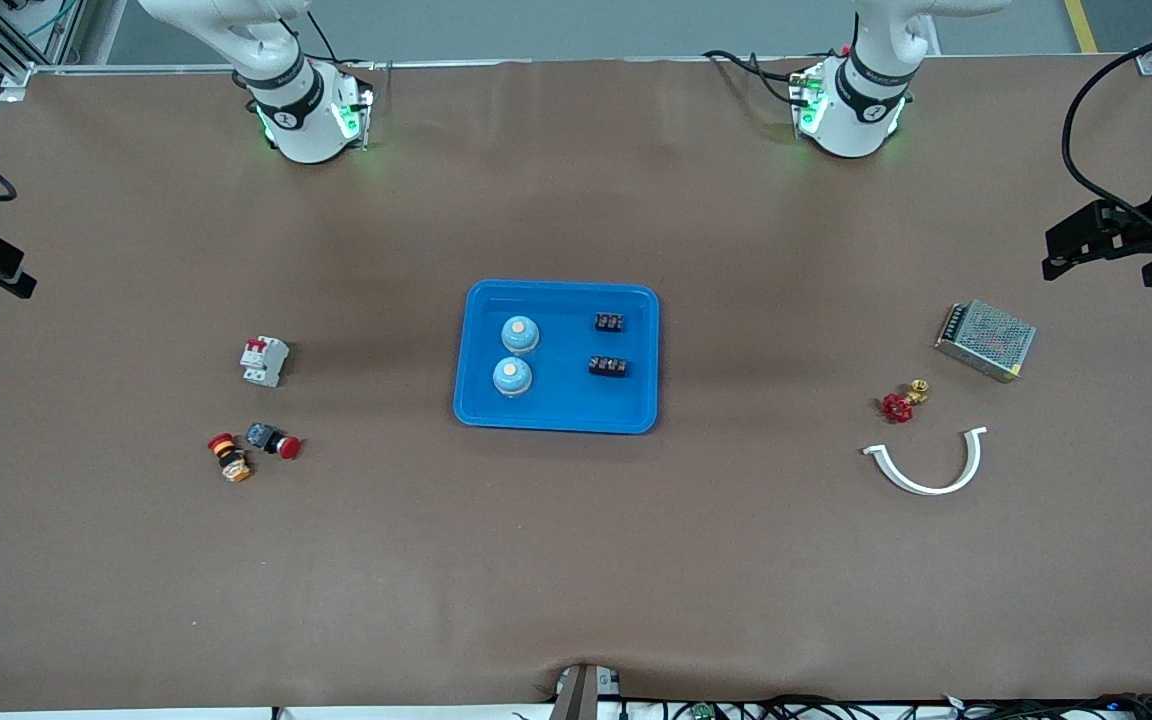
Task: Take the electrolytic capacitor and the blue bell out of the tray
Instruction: 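Move both grippers from rest toward the blue tray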
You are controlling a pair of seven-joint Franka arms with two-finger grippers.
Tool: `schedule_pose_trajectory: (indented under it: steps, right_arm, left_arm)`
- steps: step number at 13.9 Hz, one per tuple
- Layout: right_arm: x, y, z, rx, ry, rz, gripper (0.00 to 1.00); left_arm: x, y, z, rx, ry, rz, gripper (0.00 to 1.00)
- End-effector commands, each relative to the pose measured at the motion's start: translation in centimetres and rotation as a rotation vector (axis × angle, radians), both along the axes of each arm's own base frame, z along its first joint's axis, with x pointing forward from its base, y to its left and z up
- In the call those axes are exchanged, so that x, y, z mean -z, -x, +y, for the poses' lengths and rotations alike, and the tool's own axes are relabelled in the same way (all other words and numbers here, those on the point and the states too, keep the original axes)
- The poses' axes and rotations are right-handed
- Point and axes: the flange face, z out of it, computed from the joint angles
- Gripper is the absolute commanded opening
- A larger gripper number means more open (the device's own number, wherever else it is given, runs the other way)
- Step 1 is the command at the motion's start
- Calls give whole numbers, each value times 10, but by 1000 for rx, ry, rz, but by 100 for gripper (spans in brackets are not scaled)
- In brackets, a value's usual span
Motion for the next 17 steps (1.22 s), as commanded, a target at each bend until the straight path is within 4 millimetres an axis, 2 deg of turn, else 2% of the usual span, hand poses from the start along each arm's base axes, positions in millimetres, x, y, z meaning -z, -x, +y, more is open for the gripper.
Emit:
schedule_pose_trajectory:
  steps: [1, 6, 8, 9, 11, 12, 13, 14, 15, 17]
  right_arm:
    - [-5, 3, 3, 0, 9, -7, 100]
    - [0, 3, 1, -4, 6, 8, 100]
    - [6, 7, 3, 2, -2, 46, 100]
    - [7, 6, 13, -13, -17, 47, 100]
    - [8, 5, 46, -66, -61, 50, 100]
    - [11, 6, 68, -92, -63, 62, 100]
    - [16, 8, 93, -48, -63, 78, 100]
    - [18, 11, 121, 47, -63, 88, 100]
    - [20, 15, 149, 84, -61, 94, 100]
    - [27, 25, 200, 83, -56, 103, 100]
  left_arm:
    - [-4, 0, 1, 0, -25, -17, 100]
    - [3, -3, -2, 7, -20, -6, 100]
    - [19, 0, -1, 6, -20, 26, 100]
    - [25, 1, -1, 6, -20, 31, 100]
    - [39, 3, -2, 4, -11, 39, 100]
    - [46, 5, -2, -1, -10, 48, 100]
    - [56, 5, -6, -25, -12, 55, 100]
    - [67, 6, -13, -70, -12, 46, 100]
    - [79, 9, -30, -137, -15, 35, 100]
    - [94, 13, -51, -267, -28, 35, 100]
